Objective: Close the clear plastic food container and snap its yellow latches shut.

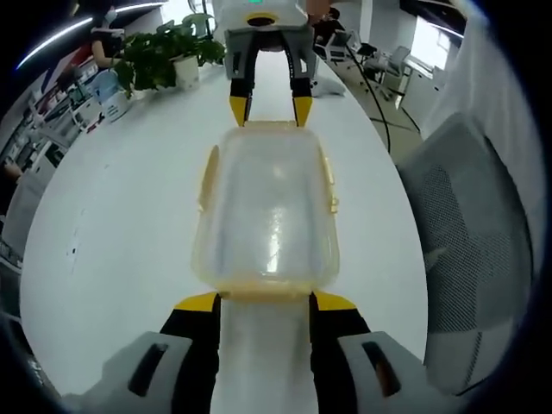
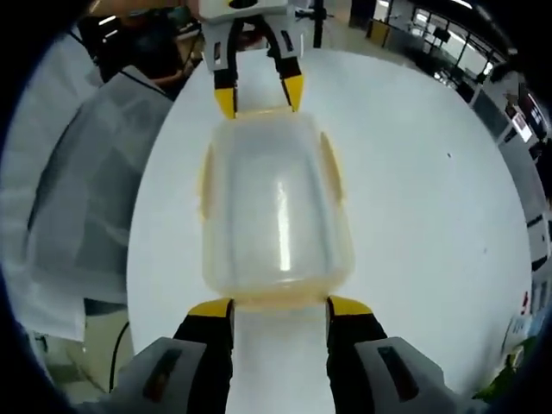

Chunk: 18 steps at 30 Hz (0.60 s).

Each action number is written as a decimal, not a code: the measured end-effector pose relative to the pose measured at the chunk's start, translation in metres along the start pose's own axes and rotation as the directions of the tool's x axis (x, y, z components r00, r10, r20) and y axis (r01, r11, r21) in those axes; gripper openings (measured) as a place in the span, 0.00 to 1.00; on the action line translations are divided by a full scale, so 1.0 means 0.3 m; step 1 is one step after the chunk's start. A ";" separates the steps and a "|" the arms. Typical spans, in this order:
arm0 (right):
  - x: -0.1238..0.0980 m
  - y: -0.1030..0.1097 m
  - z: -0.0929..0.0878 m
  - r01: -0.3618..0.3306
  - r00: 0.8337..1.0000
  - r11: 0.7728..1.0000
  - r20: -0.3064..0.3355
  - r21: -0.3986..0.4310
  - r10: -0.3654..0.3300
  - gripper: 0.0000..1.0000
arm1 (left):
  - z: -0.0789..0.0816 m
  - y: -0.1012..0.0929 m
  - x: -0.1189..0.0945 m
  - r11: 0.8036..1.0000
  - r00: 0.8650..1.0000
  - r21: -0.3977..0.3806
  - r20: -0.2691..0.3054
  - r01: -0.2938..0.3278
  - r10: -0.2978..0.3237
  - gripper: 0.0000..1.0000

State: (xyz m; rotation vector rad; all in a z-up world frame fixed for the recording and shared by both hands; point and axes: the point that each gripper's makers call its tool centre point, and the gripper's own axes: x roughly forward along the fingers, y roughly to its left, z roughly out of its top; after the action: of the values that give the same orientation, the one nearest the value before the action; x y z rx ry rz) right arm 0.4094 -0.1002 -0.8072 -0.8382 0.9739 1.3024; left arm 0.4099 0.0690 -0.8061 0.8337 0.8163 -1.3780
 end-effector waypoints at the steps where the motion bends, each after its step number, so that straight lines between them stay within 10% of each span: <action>1: -0.001 -0.002 -0.003 0.009 1.000 1.000 0.003 0.007 -0.009 0.50 | -0.020 -0.003 0.003 1.000 1.000 0.004 -0.020 -0.006 0.006 0.45; 11: -0.066 0.008 0.036 0.015 0.992 0.985 0.121 0.172 -0.036 0.54 | -0.010 0.002 -0.062 0.983 0.995 -0.175 0.082 -0.048 0.064 0.45; 18: -0.083 -0.045 0.047 0.064 0.975 0.896 0.166 0.440 -0.151 0.53 | 0.032 0.041 -0.093 0.906 0.974 -0.414 0.156 -0.088 0.166 0.49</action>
State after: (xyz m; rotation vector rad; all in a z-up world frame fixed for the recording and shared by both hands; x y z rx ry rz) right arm 0.4241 -0.0980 -0.7791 -0.4041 0.9931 0.9966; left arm 0.4215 0.0744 -0.7768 0.4180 0.8451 -1.0985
